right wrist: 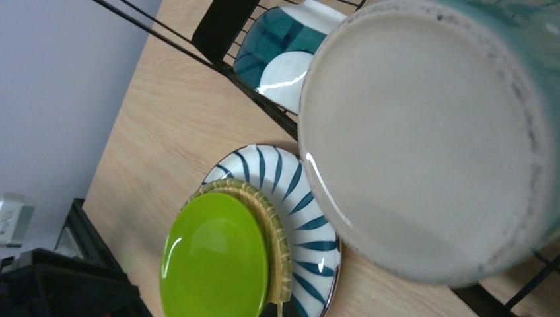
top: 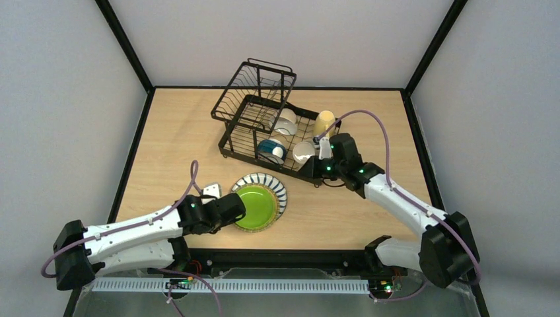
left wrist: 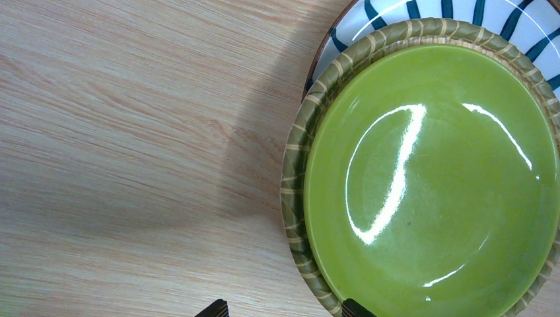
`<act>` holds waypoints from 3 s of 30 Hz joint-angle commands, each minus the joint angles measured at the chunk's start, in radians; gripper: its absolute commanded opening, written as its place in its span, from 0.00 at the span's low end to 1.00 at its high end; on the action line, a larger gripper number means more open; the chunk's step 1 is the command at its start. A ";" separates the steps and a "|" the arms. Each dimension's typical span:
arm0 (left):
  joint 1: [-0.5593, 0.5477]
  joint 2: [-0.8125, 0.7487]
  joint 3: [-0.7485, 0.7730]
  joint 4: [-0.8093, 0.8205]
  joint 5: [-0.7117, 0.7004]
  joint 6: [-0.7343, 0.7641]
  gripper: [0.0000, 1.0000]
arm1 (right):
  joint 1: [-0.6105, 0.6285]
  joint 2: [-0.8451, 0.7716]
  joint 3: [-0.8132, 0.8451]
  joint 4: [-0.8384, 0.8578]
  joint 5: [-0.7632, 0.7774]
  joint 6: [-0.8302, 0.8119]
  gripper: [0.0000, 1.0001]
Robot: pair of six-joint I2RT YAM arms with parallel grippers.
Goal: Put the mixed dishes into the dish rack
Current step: Adjust the cup in the dish rack, then adjust the plate.
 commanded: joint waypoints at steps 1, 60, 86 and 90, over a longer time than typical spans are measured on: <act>0.001 0.016 -0.014 0.029 -0.008 -0.001 0.99 | 0.020 0.061 0.007 0.071 0.072 -0.024 0.00; 0.003 -0.021 -0.036 0.109 -0.043 0.057 0.99 | 0.271 0.067 0.161 -0.090 0.384 -0.110 0.45; 0.003 0.025 -0.093 0.267 -0.056 0.052 0.99 | 0.326 0.062 0.109 -0.069 0.382 -0.089 0.40; 0.003 0.042 -0.084 0.273 -0.061 0.054 0.99 | 0.327 0.066 0.109 -0.067 0.379 -0.093 0.40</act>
